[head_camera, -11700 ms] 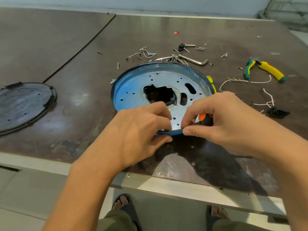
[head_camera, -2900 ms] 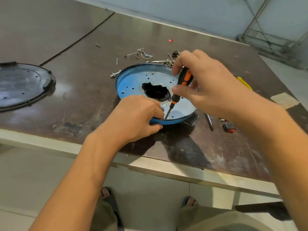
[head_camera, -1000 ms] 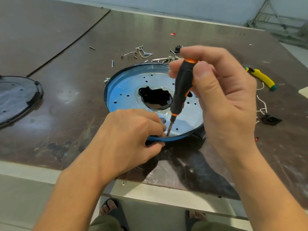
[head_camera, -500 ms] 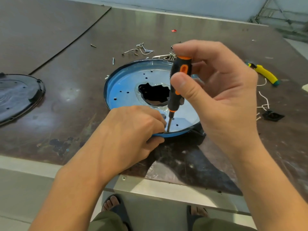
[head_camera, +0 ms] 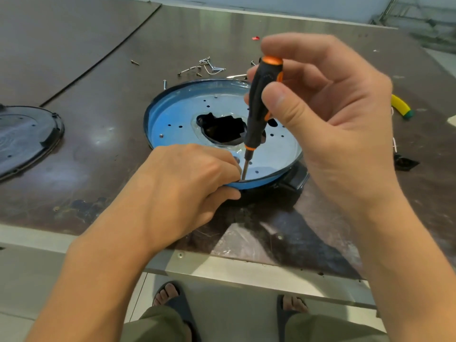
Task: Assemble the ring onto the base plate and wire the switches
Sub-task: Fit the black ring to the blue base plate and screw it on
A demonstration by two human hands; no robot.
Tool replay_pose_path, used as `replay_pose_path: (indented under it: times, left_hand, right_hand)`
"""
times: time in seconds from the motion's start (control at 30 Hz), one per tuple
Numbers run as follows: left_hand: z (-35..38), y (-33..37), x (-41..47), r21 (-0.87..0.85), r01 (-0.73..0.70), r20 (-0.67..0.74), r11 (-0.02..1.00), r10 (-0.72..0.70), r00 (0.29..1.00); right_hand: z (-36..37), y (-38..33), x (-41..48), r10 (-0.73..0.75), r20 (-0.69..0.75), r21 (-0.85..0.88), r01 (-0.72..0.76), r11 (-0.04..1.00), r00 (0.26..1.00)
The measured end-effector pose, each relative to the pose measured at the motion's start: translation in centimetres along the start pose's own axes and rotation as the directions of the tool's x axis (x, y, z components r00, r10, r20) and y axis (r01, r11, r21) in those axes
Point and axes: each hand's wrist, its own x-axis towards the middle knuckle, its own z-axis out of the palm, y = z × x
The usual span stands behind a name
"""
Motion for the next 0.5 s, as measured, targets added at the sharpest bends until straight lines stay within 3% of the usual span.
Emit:
replay_pose_path:
  times: [0.2,0.5]
  left_hand:
    - [-0.46,-0.09,-0.1,0.019,-0.006,-0.058,1.0,0.007,0.998]
    - [0.1,-0.22,-0.1,0.009,-0.031,-0.075,0.999,0.031,0.997]
  right_hand:
    - [0.07,-0.5,0.43,-0.058,-0.041,0.0,0.059,0.998,0.997]
    - [-0.17,-0.52,0.13,-0.005,-0.041,-0.018,0.004,1.0,0.999]
